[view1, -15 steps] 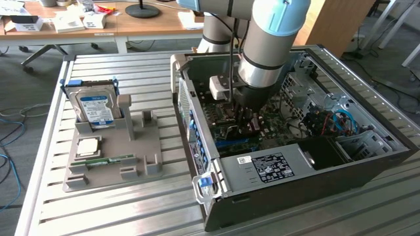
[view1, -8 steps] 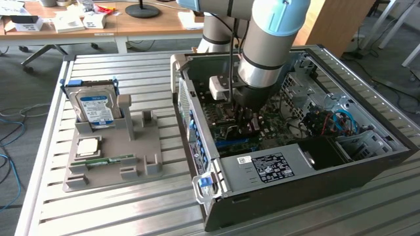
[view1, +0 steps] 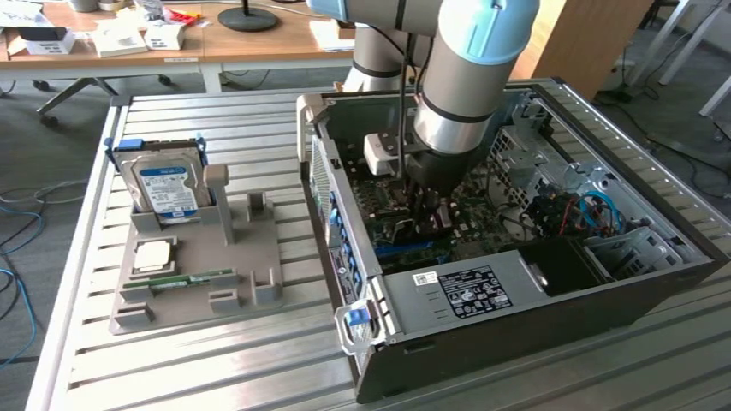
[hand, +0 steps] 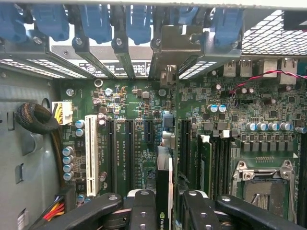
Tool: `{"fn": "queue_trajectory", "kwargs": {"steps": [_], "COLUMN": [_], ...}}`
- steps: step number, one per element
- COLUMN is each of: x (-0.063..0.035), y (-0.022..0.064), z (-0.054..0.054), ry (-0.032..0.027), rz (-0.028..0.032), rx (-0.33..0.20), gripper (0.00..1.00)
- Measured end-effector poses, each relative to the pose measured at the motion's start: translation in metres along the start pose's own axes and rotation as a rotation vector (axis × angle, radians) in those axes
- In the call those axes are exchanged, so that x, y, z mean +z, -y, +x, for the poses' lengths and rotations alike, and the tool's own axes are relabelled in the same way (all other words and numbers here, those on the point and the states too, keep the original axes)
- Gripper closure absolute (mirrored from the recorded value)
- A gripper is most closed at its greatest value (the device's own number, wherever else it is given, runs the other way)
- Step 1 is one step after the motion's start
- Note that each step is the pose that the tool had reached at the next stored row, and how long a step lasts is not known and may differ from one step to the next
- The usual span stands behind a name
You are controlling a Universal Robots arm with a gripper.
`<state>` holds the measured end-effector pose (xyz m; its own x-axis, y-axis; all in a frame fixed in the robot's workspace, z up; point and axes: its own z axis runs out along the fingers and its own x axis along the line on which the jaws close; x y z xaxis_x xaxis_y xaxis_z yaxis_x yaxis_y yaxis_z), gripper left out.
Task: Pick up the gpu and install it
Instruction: 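Insert the gpu into the slot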
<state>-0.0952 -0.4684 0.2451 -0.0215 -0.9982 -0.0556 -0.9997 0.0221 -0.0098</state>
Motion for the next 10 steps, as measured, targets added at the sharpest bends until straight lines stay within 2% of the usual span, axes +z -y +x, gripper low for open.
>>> {"fn": "queue_trajectory", "kwargs": {"steps": [10], "x": [0.0009], "y": [0.0000], "z": [0.0000], "ry": [0.0002], "rz": [0.0001], "rx": [0.000], "gripper": [0.74]}}
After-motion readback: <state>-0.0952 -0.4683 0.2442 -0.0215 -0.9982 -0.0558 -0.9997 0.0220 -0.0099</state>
